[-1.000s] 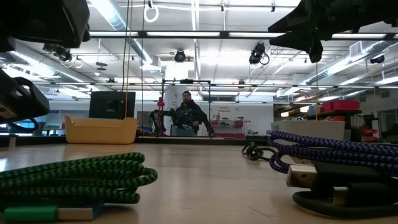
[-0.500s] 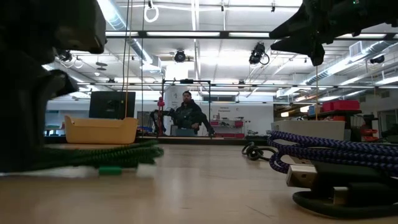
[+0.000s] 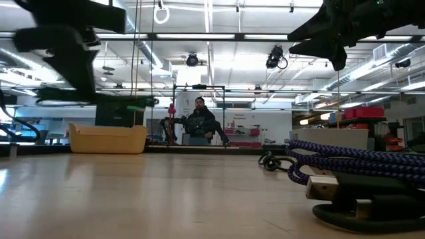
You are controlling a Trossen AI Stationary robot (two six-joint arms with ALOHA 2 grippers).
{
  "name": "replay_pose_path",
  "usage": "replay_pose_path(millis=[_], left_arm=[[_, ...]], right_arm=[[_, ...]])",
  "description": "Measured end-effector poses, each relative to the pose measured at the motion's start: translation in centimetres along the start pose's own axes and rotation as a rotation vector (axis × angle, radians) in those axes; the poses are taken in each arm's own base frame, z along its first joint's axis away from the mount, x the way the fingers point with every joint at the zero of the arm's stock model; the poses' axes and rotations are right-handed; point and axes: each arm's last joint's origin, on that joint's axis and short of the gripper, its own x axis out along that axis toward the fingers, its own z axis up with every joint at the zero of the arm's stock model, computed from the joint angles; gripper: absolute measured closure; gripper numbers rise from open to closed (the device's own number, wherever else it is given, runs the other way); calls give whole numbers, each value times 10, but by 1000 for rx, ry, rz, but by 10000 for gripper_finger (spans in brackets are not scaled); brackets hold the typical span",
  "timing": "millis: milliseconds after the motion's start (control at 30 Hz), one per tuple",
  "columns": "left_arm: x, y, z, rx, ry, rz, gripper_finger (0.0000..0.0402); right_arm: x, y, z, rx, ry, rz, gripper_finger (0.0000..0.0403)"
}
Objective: Pick & Place USB Port
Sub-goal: Put the green charger cable into the yellow bin
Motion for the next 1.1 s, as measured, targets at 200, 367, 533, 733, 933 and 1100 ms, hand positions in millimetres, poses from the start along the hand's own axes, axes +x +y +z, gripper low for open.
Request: replay_pose_path(millis=[200, 367, 533, 733, 933, 1100], left_arm=[[-6, 58, 11, -41, -3, 113, 388], [-1, 109, -5, -135, -2, 129, 388], [2, 143, -31, -211, -5, 142, 388], [5, 162, -37, -251, -34, 176, 388], [20, 188, -29, -244, 24, 287, 388], [29, 210, -24, -254, 25, 265, 388]], right_arm=[[0, 0, 0, -9, 0, 0, 243], [0, 0, -1, -15, 7, -1, 243], [0, 0, -1, -31, 13, -3, 243], [0, -1, -1, -51, 4, -20, 243], [0, -1, -1, -72, 3, -20, 243], [0, -1, -1, -73, 9, -6, 243]])
